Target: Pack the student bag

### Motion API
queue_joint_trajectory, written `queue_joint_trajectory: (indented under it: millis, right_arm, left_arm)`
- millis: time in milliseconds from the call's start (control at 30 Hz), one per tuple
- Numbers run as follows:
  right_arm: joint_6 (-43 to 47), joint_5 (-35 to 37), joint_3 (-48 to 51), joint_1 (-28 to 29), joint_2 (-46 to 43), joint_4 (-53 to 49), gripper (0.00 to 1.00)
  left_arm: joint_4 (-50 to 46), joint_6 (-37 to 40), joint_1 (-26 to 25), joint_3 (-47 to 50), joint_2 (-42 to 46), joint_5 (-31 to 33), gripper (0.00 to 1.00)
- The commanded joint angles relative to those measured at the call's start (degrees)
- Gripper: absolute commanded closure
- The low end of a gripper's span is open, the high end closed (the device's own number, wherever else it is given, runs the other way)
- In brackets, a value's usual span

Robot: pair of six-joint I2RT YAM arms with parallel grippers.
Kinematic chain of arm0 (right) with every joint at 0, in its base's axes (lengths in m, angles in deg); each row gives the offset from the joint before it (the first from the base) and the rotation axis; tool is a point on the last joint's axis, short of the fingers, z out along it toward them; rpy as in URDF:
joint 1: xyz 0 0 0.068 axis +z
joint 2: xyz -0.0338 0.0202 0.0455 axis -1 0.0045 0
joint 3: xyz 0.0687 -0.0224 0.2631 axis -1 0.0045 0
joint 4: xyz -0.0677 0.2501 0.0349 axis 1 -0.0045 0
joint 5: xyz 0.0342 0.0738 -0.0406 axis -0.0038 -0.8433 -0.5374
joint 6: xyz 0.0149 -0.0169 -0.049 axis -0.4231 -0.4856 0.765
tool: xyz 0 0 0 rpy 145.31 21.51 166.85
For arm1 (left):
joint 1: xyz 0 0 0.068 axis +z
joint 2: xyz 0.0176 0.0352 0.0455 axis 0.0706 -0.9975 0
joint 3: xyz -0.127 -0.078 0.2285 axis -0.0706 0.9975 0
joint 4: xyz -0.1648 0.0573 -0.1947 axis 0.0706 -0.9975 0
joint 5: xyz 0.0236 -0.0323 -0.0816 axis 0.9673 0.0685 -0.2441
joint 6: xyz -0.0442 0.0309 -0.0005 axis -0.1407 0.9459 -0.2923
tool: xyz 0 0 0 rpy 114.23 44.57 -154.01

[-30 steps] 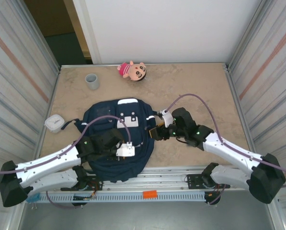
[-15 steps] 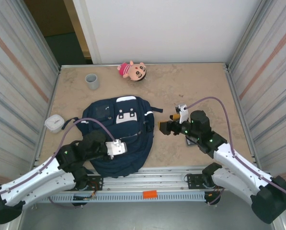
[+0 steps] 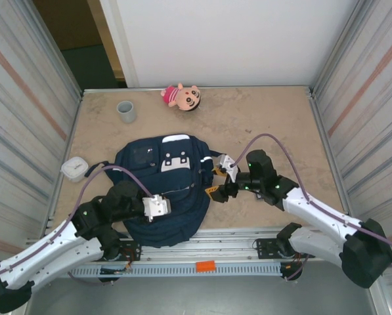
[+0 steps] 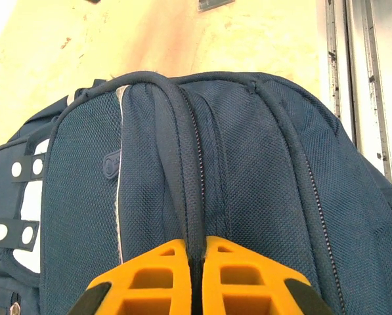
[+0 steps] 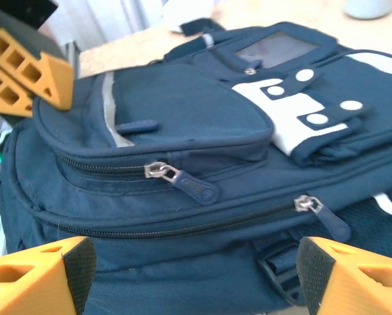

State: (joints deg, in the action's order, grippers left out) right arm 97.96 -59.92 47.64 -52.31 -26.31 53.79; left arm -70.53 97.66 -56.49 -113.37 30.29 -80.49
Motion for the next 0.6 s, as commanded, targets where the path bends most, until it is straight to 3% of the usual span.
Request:
queue_joint_trajectory:
  millis: [0,200,567]
  right_arm:
    - [9.63,-2.97,-2.61,1.41,3.52,-0.19,0.2]
    - [15.55,-2.84,-7.18,4.83,11.59,-2.25,0.22]
    - [16.28,-9.58,-12.46,5.3,19.61,-5.09,0.29]
  left_arm:
    - [5.61,1.49,-0.16,-0.73,0.33,-4.73,1.0]
    - [5.67,1.59,-0.17,-0.75,0.65,-4.18,1.0]
    - [5.78,1.49,-0.11,-0.85,0.71,-4.21,1.0]
